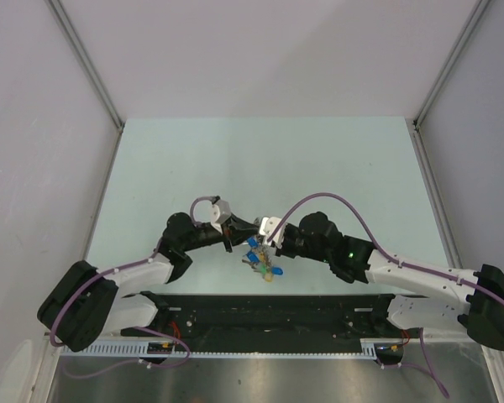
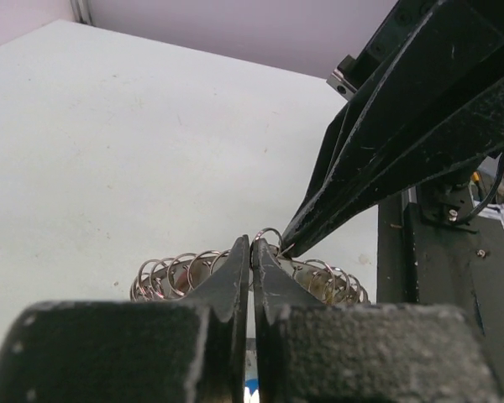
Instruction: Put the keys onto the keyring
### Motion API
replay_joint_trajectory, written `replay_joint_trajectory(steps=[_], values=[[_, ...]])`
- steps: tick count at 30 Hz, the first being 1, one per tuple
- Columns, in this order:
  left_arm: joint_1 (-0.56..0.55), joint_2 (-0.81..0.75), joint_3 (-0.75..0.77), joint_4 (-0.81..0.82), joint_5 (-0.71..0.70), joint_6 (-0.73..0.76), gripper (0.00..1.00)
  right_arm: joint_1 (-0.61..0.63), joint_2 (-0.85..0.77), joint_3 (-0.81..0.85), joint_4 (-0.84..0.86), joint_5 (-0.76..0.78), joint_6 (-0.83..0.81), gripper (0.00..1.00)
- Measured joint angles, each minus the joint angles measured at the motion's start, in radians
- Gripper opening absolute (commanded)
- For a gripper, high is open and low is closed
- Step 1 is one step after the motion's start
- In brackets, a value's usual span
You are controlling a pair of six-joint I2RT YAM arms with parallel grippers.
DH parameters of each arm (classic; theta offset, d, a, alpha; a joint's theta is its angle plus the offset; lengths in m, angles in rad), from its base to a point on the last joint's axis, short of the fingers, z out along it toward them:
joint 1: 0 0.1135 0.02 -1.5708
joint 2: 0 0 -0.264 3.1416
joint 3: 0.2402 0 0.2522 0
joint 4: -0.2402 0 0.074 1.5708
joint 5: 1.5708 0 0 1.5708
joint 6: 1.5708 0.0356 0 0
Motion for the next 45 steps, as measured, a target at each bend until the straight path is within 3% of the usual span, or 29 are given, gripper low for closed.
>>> replay_joint_trajectory(steps=[3, 8, 13, 17, 21, 30, 36, 39, 45], values=[[0.0, 0.0, -0.003, 0.017, -0.015, 0.002, 0.37, -0.004, 0.0, 0.0, 0.007, -0.003, -0.008, 0.0], [0.014, -0.024, -0.003, 0.048, -0.079, 0.0, 0.46, -0.029, 0.0, 0.002, -0.015, -0.028, -0.034, 0.0], [0.025, -0.09, -0.008, 0.05, -0.16, -0.001, 0.67, -0.056, 0.0, 0.034, -0.057, -0.048, -0.06, 0.0], [0.025, -0.158, -0.006, -0.02, -0.254, -0.008, 0.8, -0.098, 0.0, 0.063, -0.091, -0.062, -0.07, 0.0], [0.025, -0.243, 0.004, -0.129, -0.4, -0.032, 1.0, -0.167, 0.023, 0.134, -0.13, -0.067, -0.077, 0.0], [0.028, -0.426, 0.168, -0.543, -0.776, -0.115, 1.0, -0.45, 0.197, 0.365, -0.09, -0.026, -0.085, 0.0], [0.031, -0.521, 0.301, -0.832, -0.916, -0.129, 1.0, -0.563, 0.27, 0.382, -0.044, 0.042, 0.014, 0.0], [0.032, -0.579, 0.34, -0.953, -0.962, -0.126, 1.0, -0.571, 0.298, 0.351, -0.034, 0.09, 0.094, 0.0], [0.032, -0.727, 0.344, -1.154, -1.002, -0.099, 1.0, -0.557, 0.287, 0.111, 0.015, 0.146, 0.283, 0.01]])
